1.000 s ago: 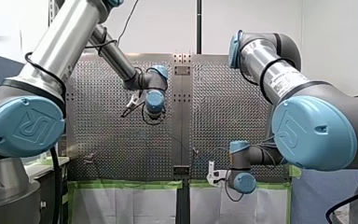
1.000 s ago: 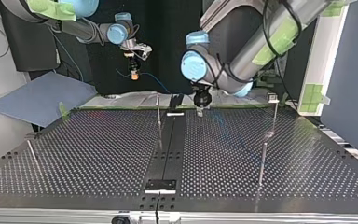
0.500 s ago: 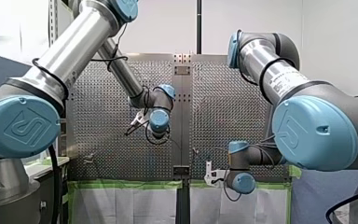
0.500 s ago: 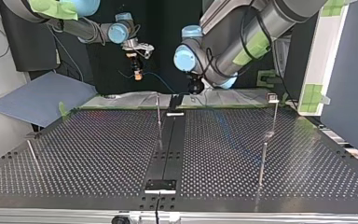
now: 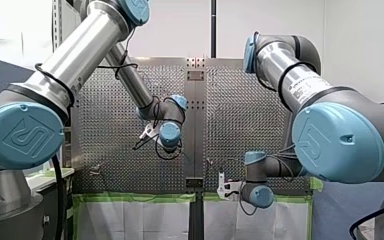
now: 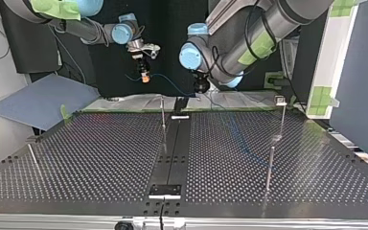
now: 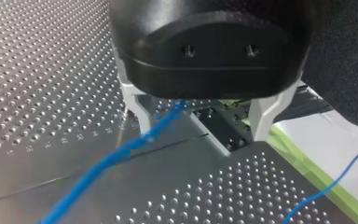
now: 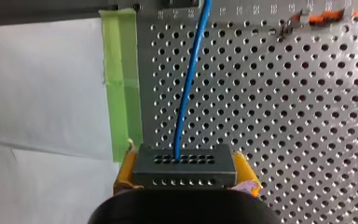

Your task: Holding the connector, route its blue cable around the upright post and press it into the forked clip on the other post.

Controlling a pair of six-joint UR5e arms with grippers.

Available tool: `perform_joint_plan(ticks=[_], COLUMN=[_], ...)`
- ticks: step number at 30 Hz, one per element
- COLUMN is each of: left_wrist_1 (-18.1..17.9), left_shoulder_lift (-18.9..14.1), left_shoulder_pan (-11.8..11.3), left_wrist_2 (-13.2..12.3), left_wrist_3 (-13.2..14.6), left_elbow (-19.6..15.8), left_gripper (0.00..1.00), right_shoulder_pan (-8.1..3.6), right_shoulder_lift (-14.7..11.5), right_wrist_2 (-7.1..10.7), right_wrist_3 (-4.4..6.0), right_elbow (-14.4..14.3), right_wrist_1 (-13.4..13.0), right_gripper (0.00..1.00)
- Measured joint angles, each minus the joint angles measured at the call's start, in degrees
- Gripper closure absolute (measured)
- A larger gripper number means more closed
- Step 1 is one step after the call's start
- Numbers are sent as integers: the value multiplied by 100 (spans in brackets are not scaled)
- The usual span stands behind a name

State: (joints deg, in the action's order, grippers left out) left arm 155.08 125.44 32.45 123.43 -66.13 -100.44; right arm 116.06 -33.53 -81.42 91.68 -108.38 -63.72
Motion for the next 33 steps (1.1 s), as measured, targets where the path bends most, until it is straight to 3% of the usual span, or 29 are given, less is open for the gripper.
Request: perform_joint_plan(ticks=[7,20,33], left_wrist_1=[-96,-190,-160], left_shoulder_lift=[90,190,217], left_shoulder_pan=[54,103,196], left_wrist_2=[-18,-29,-6], left_wrist_3=[-64,-441,-642], left_elbow=[-50,-87,-91], left_gripper=[1,1,1], right_shoulder_pan=[1,24,62], right_shoulder_lift=[-1,-1,-1], right_wrist_2=[135,487,667], right_wrist_3=[-12,-48,-78], right_elbow=[4,4,4], right_wrist_1=[-28,-42,-40], right_gripper=[100,100,100])
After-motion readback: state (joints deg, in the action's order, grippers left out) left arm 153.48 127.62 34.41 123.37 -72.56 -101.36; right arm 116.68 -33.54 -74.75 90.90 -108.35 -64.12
